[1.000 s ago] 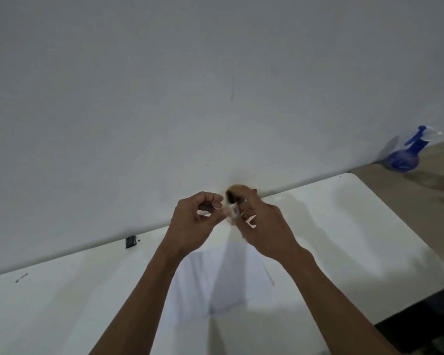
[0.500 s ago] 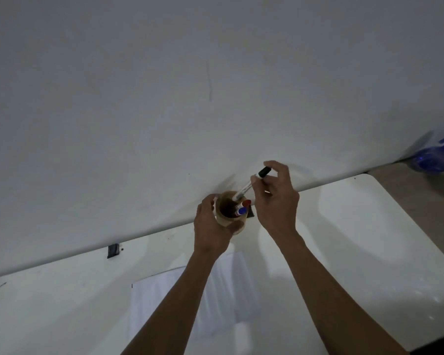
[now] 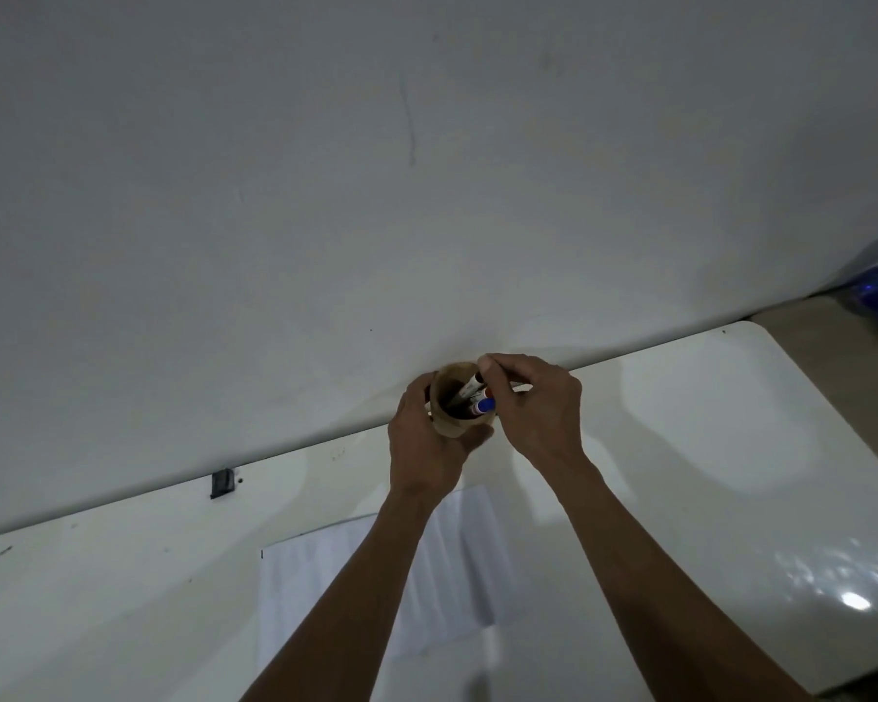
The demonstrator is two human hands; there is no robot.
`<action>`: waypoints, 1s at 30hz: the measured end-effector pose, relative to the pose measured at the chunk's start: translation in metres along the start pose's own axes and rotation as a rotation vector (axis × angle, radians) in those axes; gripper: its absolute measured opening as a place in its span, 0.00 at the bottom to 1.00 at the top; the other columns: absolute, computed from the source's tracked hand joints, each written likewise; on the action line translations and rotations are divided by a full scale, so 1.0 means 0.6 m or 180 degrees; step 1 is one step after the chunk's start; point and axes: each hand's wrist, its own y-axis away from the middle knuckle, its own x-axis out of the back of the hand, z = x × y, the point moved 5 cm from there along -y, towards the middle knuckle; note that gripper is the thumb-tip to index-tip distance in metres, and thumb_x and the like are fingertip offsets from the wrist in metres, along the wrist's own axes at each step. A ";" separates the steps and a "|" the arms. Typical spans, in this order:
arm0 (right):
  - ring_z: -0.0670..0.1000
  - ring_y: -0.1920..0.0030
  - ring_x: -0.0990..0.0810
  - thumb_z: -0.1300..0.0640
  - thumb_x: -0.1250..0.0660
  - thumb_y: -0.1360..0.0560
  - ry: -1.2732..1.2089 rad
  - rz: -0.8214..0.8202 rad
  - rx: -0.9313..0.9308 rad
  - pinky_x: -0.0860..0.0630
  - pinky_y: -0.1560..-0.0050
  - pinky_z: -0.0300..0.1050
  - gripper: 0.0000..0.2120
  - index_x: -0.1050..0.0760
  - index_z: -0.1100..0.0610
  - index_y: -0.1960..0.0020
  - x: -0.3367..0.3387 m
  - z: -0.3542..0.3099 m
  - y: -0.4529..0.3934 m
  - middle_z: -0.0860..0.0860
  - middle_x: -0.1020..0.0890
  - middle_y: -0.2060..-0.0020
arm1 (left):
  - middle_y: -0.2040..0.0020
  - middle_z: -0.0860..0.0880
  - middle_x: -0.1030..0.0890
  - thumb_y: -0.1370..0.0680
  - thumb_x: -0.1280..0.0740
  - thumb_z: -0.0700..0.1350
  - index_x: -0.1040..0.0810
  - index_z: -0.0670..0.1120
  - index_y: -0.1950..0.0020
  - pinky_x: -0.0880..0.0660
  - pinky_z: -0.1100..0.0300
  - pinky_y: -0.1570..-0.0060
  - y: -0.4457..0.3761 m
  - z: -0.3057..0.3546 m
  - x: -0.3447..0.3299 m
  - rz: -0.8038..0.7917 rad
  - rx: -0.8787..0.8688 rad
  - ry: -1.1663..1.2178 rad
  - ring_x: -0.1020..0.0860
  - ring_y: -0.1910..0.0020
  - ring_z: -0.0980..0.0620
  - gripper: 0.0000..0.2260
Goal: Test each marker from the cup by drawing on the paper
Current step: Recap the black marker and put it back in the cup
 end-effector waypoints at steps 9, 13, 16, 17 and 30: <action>0.36 0.55 0.16 0.52 0.23 0.25 -0.0260 0.0040 -0.0568 0.25 0.54 0.25 0.11 0.14 0.57 0.46 0.019 0.024 0.029 0.49 0.12 0.55 | 0.44 0.61 0.19 0.36 0.18 0.44 0.24 0.54 0.39 0.27 0.73 0.52 0.005 -0.001 0.003 0.0044 -0.0072 0.0228 0.23 0.47 0.71 0.29; 0.44 0.53 0.13 0.52 0.26 0.23 -0.0339 -0.0088 -0.0587 0.25 0.52 0.28 0.07 0.12 0.55 0.50 0.018 0.027 0.032 0.47 0.11 0.56 | 0.45 0.62 0.19 0.36 0.18 0.45 0.25 0.59 0.41 0.27 0.67 0.49 0.006 -0.001 0.003 0.0057 -0.0073 0.0256 0.23 0.47 0.71 0.28; 0.44 0.53 0.14 0.54 0.28 0.21 -0.0248 -0.0062 -0.0357 0.22 0.57 0.32 0.07 0.13 0.55 0.50 0.014 0.022 0.034 0.48 0.11 0.55 | 0.46 0.65 0.19 0.36 0.18 0.45 0.25 0.63 0.42 0.27 0.68 0.50 0.009 0.001 0.004 0.0056 -0.0100 0.0273 0.23 0.48 0.71 0.28; 0.44 0.53 0.15 0.55 0.29 0.20 -0.0205 -0.0039 -0.0231 0.20 0.57 0.37 0.07 0.14 0.56 0.50 0.012 0.021 0.035 0.47 0.12 0.55 | 0.47 0.67 0.20 0.36 0.18 0.44 0.26 0.64 0.44 0.27 0.68 0.50 0.009 0.002 0.003 0.0051 -0.0112 0.0263 0.23 0.48 0.72 0.28; 0.44 0.57 0.15 0.53 0.39 0.15 -0.0517 0.0977 0.0078 0.17 0.54 0.49 0.09 0.23 0.56 0.48 0.069 -0.042 -0.008 0.48 0.14 0.57 | 0.51 0.66 0.20 0.34 0.19 0.42 0.27 0.60 0.43 0.28 0.78 0.59 0.009 0.000 -0.001 0.0008 -0.0067 0.0218 0.24 0.52 0.75 0.27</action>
